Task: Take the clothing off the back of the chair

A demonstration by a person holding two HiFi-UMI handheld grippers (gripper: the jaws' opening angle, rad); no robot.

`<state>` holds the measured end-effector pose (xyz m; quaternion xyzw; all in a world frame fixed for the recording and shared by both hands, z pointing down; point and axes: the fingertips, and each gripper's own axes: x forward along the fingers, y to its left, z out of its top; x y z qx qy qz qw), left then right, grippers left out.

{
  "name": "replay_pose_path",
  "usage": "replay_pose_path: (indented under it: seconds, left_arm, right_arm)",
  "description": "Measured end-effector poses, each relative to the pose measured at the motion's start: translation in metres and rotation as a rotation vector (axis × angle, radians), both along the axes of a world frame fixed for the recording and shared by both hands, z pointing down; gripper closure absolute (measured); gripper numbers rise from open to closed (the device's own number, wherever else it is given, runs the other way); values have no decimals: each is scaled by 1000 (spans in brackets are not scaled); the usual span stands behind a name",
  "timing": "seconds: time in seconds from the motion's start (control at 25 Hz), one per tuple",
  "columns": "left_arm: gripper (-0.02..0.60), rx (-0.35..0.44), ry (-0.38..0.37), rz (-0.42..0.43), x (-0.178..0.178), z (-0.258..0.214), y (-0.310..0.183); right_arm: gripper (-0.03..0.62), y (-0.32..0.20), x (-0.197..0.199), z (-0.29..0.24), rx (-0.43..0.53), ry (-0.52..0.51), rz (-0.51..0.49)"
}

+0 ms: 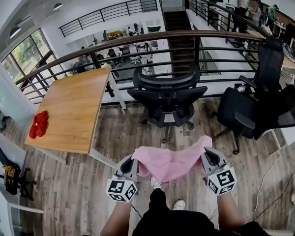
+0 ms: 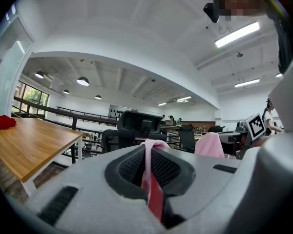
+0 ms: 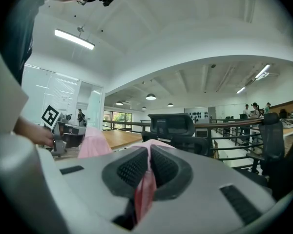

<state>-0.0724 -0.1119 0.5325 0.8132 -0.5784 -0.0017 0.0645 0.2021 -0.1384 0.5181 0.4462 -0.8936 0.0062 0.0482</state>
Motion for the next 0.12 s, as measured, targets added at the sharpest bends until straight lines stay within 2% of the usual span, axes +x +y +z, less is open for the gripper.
replay_pose_path:
  seconds: [0.12]
  left_arm:
    - [558, -3, -1, -6, 1, 2, 1]
  right_arm:
    - [580, -1, 1, 1, -2, -1, -6]
